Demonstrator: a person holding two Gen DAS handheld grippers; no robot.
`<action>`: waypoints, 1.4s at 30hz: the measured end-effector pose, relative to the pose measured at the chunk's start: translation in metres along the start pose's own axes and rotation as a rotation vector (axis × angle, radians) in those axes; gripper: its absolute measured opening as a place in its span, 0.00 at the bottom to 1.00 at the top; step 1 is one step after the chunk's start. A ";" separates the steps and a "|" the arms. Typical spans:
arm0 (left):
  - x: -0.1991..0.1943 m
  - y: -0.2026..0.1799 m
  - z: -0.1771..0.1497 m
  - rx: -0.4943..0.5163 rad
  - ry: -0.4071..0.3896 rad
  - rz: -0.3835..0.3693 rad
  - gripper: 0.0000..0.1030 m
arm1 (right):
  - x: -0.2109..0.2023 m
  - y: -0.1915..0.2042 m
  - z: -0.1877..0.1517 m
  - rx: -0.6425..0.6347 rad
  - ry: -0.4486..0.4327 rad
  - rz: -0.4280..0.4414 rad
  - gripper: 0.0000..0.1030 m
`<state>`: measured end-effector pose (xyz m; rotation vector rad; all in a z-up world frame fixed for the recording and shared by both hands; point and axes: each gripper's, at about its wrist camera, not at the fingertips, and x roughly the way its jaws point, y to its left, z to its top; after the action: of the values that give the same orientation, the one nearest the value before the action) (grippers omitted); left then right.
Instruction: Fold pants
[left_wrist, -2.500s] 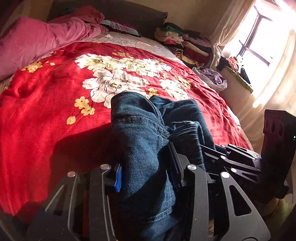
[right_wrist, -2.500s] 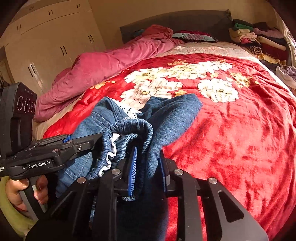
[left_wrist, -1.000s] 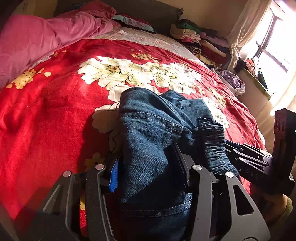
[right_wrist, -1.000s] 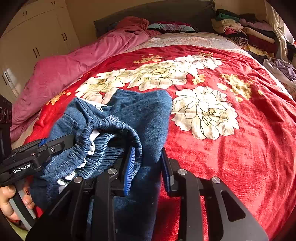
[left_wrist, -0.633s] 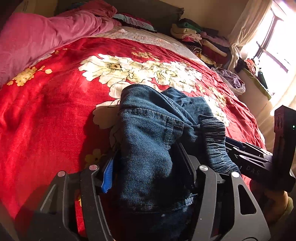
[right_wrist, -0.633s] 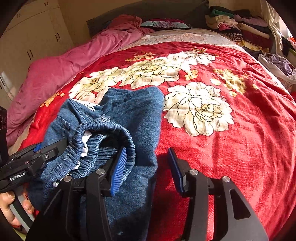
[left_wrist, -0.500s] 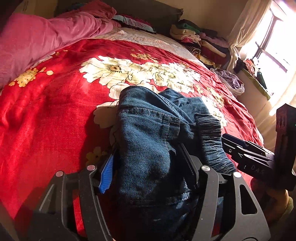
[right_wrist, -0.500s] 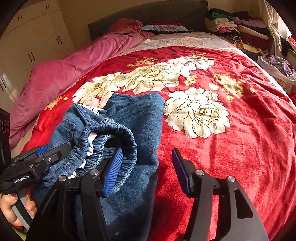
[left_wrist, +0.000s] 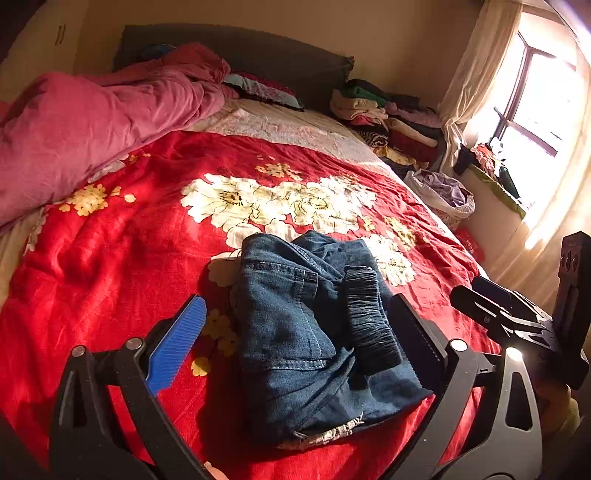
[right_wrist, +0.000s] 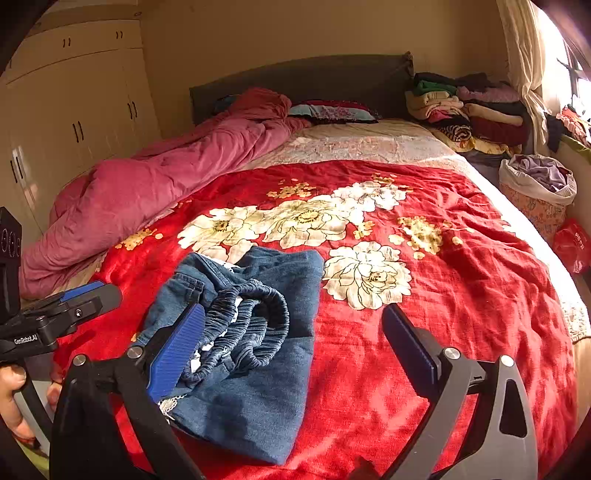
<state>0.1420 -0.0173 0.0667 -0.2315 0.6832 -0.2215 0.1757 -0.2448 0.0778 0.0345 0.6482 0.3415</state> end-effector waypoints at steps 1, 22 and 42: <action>-0.005 -0.002 0.000 0.004 -0.007 -0.001 0.91 | -0.006 0.001 0.000 -0.003 -0.011 0.003 0.95; -0.068 -0.012 -0.042 0.004 -0.037 0.064 0.91 | -0.096 0.029 -0.025 -0.089 -0.144 0.025 0.96; -0.078 -0.009 -0.100 0.014 0.048 0.124 0.91 | -0.082 0.030 -0.101 -0.058 0.016 -0.047 0.96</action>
<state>0.0175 -0.0179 0.0405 -0.1701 0.7408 -0.1137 0.0454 -0.2507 0.0499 -0.0391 0.6540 0.3153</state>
